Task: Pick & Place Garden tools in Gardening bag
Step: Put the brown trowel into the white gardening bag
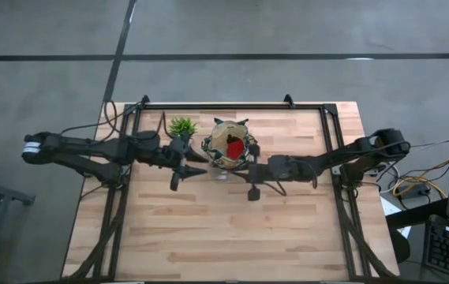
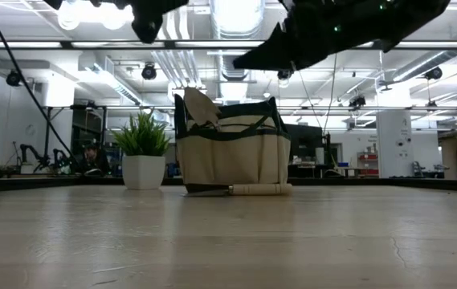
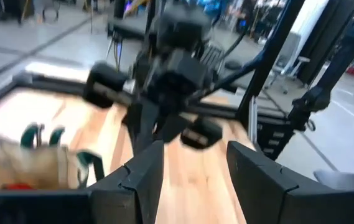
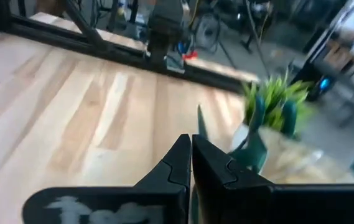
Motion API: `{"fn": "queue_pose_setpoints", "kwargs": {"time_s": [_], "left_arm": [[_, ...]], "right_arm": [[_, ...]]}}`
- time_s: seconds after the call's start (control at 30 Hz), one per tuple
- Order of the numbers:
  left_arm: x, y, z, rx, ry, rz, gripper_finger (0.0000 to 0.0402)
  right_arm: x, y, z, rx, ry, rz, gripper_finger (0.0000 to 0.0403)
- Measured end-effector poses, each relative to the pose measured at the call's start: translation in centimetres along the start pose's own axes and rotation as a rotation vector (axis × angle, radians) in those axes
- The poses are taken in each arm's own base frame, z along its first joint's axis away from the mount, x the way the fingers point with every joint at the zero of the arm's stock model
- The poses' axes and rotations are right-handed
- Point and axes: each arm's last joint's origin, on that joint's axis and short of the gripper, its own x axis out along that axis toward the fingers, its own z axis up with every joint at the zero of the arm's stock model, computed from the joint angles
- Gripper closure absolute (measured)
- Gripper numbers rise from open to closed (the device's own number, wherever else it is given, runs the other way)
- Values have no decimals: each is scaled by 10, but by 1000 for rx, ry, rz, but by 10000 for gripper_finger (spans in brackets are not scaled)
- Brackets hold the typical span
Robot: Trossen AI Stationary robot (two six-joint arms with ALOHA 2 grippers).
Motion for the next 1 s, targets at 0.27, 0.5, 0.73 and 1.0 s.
{"fn": "queue_pose_setpoints", "kwargs": {"time_s": [0.27, 0.5, 0.73, 1.0], "left_arm": [[5, 1, -13, -37, 73, 3, 223], [5, 4, -31, -73, 125, 16, 223], [6, 4, -29, -69, 105, 10, 222], [6, 3, -28, -60, 102, 7, 222]], "right_arm": [[-4, 7, -20, 191, 257, 108, 394], [-10, 8, -42, 320, 491, 86, 350], [-4, -5, -63, 323, 583, 28, 268], [21, -22, -109, 216, 691, 3, 218]]}}
